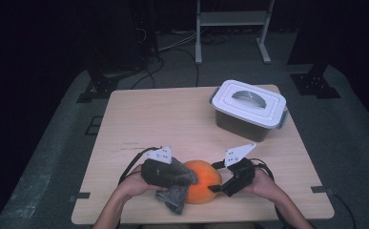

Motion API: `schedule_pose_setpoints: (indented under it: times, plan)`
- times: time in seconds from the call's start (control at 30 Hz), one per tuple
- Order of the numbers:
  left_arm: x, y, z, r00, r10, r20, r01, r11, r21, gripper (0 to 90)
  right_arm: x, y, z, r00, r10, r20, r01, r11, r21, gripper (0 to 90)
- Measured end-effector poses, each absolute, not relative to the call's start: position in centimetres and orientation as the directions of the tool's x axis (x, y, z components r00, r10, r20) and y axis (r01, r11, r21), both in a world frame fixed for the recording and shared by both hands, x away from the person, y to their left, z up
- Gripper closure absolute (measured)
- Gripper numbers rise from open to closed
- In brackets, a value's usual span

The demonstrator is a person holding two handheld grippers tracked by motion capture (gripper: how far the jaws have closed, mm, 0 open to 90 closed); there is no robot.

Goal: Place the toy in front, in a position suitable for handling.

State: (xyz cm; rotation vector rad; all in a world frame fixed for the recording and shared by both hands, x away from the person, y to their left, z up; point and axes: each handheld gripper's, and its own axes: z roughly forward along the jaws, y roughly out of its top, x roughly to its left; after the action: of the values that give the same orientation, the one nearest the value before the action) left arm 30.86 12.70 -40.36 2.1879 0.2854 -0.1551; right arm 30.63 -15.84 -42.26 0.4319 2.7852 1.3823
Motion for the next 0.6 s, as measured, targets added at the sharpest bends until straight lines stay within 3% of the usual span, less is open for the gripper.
schedule_pose_setpoints:
  times: [0.07,0.27,0.5,0.6]
  plan:
    - [30.8,12.6,-40.3,0.967,0.153,-0.205,0.256,-0.575,0.777,73.5,30.7,-15.5,-42.5,-0.959,0.254,0.124,0.252,0.573,0.78,19.5]
    - [31.2,12.3,-38.8,0.975,0.172,-0.142,0.215,-0.551,0.807,74.4,29.9,-15.2,-42.2,-0.958,0.278,0.063,0.211,0.542,0.813,38.8]
    - [31.4,11.8,-38.7,0.977,0.174,-0.119,0.199,-0.569,0.798,74.7,29.7,-15.4,-42.1,-0.967,0.255,0.022,0.168,0.568,0.805,43.3]
    - [31.6,13.0,-39.9,0.966,0.192,-0.175,0.252,-0.534,0.807,74.6,29.9,-16.1,-42.4,-0.968,0.249,0.025,0.172,0.587,0.791,43.8]
